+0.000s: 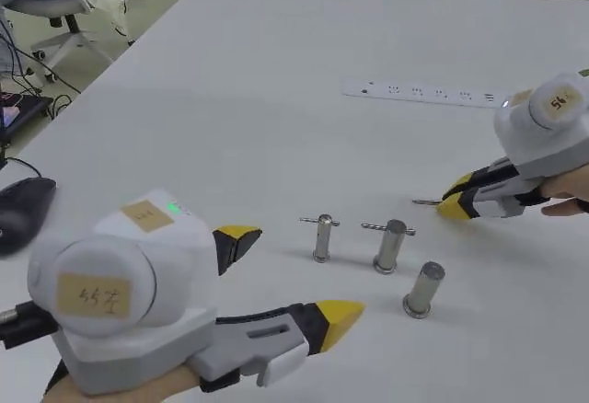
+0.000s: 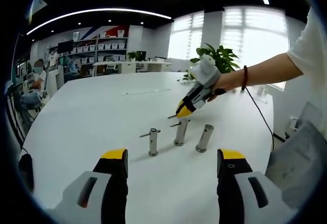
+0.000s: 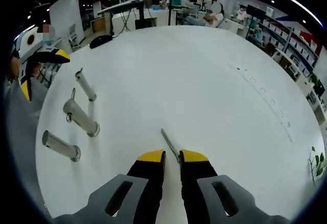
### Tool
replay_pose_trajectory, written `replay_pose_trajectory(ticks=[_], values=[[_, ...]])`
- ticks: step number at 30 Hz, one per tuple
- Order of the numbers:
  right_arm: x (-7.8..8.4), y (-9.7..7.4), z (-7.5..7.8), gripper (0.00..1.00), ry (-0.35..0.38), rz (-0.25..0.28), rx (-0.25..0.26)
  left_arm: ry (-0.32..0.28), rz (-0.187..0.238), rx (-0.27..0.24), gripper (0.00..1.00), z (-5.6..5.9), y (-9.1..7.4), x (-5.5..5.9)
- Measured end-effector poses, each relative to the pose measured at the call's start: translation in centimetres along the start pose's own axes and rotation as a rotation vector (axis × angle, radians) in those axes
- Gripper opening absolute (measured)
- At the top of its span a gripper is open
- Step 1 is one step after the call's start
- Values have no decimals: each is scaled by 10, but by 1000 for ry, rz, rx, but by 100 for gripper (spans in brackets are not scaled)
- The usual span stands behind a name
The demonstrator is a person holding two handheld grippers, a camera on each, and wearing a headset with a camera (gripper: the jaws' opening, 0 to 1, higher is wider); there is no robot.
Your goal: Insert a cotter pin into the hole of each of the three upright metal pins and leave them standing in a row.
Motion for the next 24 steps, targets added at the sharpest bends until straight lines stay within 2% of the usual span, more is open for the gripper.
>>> replay_pose_trajectory(ticks=[5, 6, 13, 15, 24], values=[[2, 1, 1, 12, -38, -38, -11, -4, 3, -4, 70, -1, 0, 0], [0, 1, 1, 12, -41, -31, -16, -4, 2, -4, 70, -1, 0, 0], [0, 2, -3, 10, -102, -102, -51, -2, -1, 0, 69, -1, 0, 0], [1, 2, -5, 8, -106, -117, -67, -2, -1, 0, 69, -1, 0, 0], [2, 2, -3, 5, -77, -126, -69, 1, -4, 1, 69, -1, 0, 0]])
Point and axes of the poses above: the centre of the closed fingertips' face, and the gripper's own axes: y roughly forward along the fingers, z roughly to its right, x roughly out of its underside, the point moved 1 cm from there along -y, roughly backward along the fingers, and after that the axes turned 8 degrees about y, right-handed, at the moved point
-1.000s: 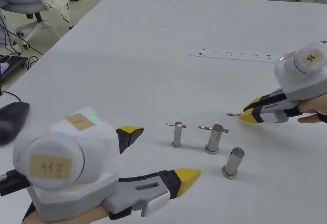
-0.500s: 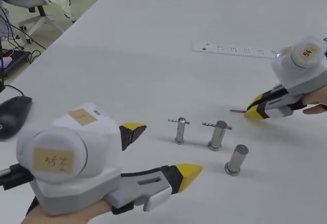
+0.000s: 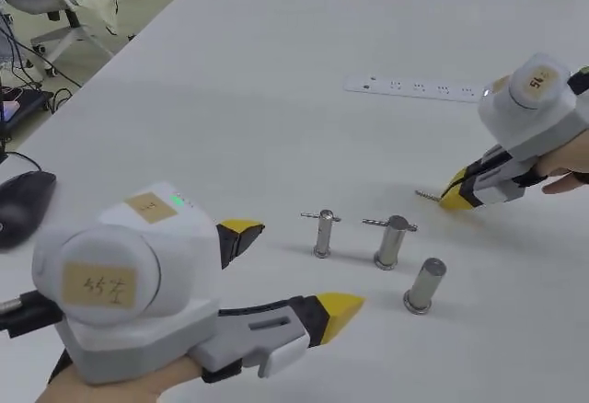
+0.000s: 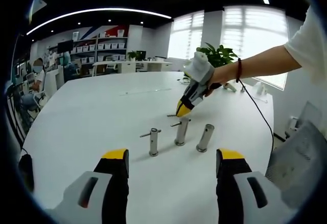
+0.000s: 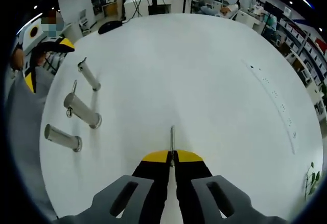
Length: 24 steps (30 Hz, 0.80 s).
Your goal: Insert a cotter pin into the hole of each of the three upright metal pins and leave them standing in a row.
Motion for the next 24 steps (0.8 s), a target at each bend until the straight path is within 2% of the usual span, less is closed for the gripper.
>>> replay_pose_trajectory(ticks=[9, 15, 24], values=[[0, 0, 0, 3, -3, 6, 27, 4, -8, 12, 67, 2, 0, -1], [-3, -4, -5, 3, -26, 5, 33, 18, -8, 25, 65, 2, 1, -7], [-19, -27, -16, 2, -96, 60, 66, 22, 0, 49, 59, 4, 4, -17]])
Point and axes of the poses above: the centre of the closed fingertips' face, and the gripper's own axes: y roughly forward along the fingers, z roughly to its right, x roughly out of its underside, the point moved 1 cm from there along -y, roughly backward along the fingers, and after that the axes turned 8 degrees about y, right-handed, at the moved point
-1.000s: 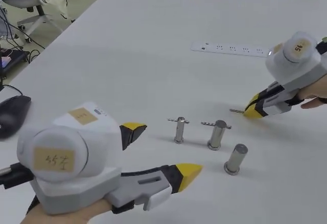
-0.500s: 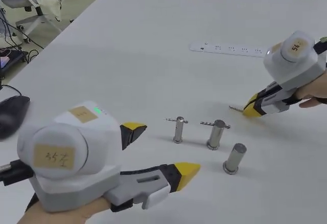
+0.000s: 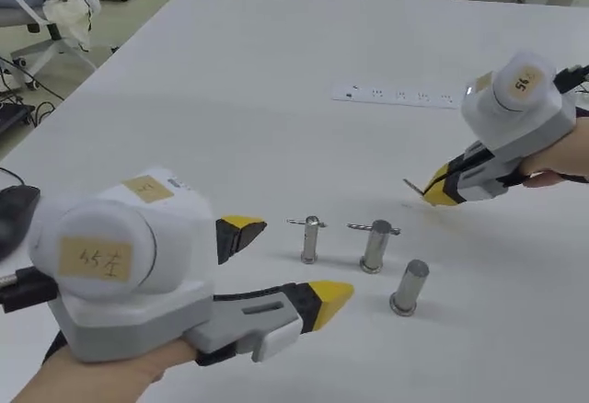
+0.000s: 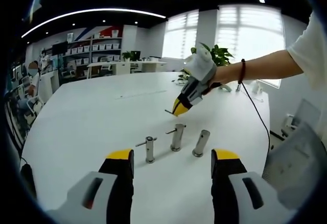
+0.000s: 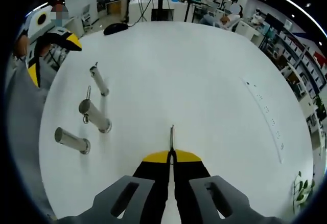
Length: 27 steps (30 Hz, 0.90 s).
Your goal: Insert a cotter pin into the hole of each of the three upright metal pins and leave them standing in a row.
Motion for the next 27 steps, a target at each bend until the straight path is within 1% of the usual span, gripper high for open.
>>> replay_pose_trajectory(ticks=[6, 9, 10, 11, 14, 16, 19, 22, 27], values=[[-14, -19, -12, 2, -50, 50, 18, -3, 8, 30, 54, 3, 1, -10], [-22, -30, -22, 2, -89, 77, 24, 11, 8, 44, 52, 5, 2, -16], [-23, -30, -20, 2, -100, 83, 24, 13, 8, 48, 52, 5, 2, -17], [-25, -33, -23, 2, -112, 90, 24, 13, 11, 54, 51, 6, 3, -19], [-31, -41, -36, 2, -148, 105, 22, 8, 11, 70, 50, 9, 6, -23], [-34, -45, -45, 2, -178, 113, 17, 19, 2, 80, 48, 11, 7, -24], [-37, -50, -55, 2, -205, 122, 14, 29, -2, 91, 46, 14, 8, -26], [-40, -55, -67, 2, -241, 126, 9, 21, -2, 107, 44, 16, 9, -29], [-44, -59, -84, 2, -285, 134, -4, 9, -6, 120, 42, 19, 9, -30]])
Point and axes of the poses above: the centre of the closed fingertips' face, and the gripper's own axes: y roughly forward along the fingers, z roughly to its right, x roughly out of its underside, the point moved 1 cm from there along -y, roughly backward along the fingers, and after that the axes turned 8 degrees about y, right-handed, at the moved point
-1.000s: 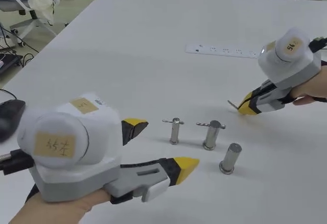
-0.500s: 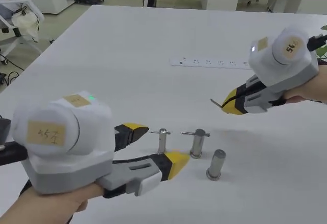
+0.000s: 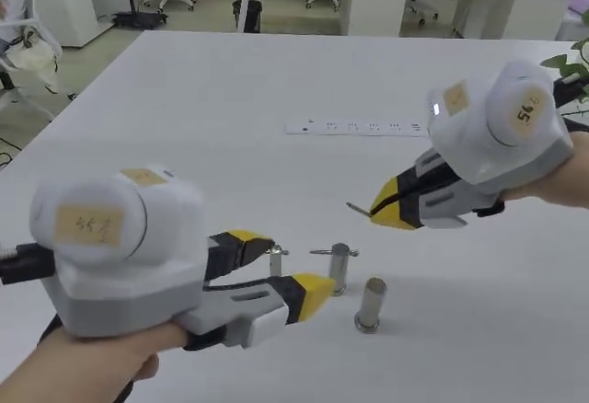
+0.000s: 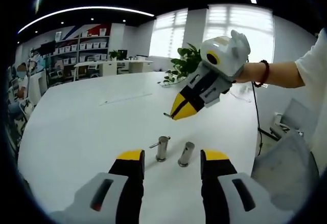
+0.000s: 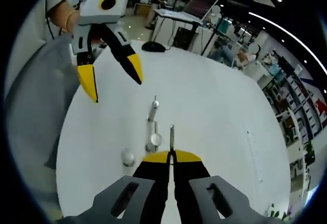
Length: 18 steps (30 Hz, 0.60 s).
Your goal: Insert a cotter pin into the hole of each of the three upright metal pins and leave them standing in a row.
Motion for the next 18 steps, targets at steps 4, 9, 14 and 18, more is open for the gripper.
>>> replay_pose_trajectory(ticks=[4, 9, 14, 18], values=[[-4, 0, -7, 2, -42, 3, -16, -23, 0, 15, 41, 2, 0, -1], [-11, -1, -23, 2, -79, 10, -38, -54, 1, 34, 37, 4, 1, -2], [-19, -2, -34, 2, -101, 25, -59, -83, 2, 50, 35, 7, 2, -2], [-24, -3, -44, 2, -123, 34, -75, -127, 1, 68, 32, 10, 4, -2]])
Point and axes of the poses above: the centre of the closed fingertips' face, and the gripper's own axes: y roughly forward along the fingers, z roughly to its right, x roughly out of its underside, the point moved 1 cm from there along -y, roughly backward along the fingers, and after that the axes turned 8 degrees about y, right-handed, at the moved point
